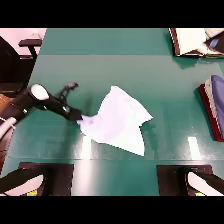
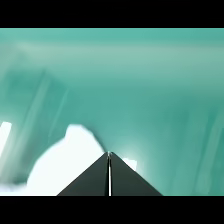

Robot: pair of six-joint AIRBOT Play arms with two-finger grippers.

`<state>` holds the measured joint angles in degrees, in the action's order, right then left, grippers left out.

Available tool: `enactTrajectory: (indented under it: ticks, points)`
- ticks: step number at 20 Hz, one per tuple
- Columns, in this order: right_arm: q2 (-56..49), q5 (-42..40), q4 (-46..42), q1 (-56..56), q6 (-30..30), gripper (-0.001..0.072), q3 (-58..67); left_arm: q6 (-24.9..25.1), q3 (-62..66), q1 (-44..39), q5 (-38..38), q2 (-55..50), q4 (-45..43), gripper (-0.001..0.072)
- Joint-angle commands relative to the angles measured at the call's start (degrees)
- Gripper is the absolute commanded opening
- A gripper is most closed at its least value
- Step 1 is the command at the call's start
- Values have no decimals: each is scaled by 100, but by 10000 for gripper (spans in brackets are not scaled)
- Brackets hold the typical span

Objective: Fold the shirts.

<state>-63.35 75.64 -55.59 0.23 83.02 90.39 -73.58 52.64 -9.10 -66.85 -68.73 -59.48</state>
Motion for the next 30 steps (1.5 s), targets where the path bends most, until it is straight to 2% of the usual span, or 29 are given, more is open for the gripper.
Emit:
enactTrajectory:
  ticks: [1, 3, 4, 5, 6, 9, 14, 23, 25, 26, 27, 28, 30]
  points:
    - [-7, 114, 9, 7, 9, 20, -1298, 9, 1067, 758, 7, 4, -153, 25]
    - [-7, -188, 9, 94, 7, 21, -2262, 9, 1360, 1034, 105, 4, -160, 25]
    - [-22, -461, 13, 197, -4, 80, -2754, 7, 1412, 1115, 153, 4, -160, 25]
    - [-101, -732, 22, 350, -13, 330, -3126, 9, 1421, 1130, 195, 4, -168, 25]
    - [-238, -949, 48, 520, -17, 456, -3338, 11, 1421, 1128, 188, -9, -181, 25]
    - [-909, -1534, 299, 1156, -337, 456, -3355, 7, 1419, 1128, 192, -9, -177, 25]
    - [-2492, -1926, 356, 2002, -365, 455, -2033, -11, 1419, 1128, 142, -9, -173, 25]
    - [-4572, -673, 361, 2688, -365, 455, 260, -11, 1419, 1128, 142, -11, -153, 25]
    - [-4889, -330, 361, 2826, -367, 447, 662, -9, 1419, 1128, 142, -11, -142, 25]
    - [-5003, -267, 356, 2887, -369, 338, 839, -9, 1421, 1128, 140, -11, -140, 25]
    - [-5084, -258, 354, 2940, -413, 117, 990, -7, 1421, 1128, 129, -11, -140, 25]
    - [-5132, -260, 354, 2964, -494, 20, 1143, -7, 1421, 1128, 129, -9, -140, 25]
    - [-5066, -398, 249, 2975, -494, 18, 1357, -2, 1445, 1128, 127, -7, -138, 24]
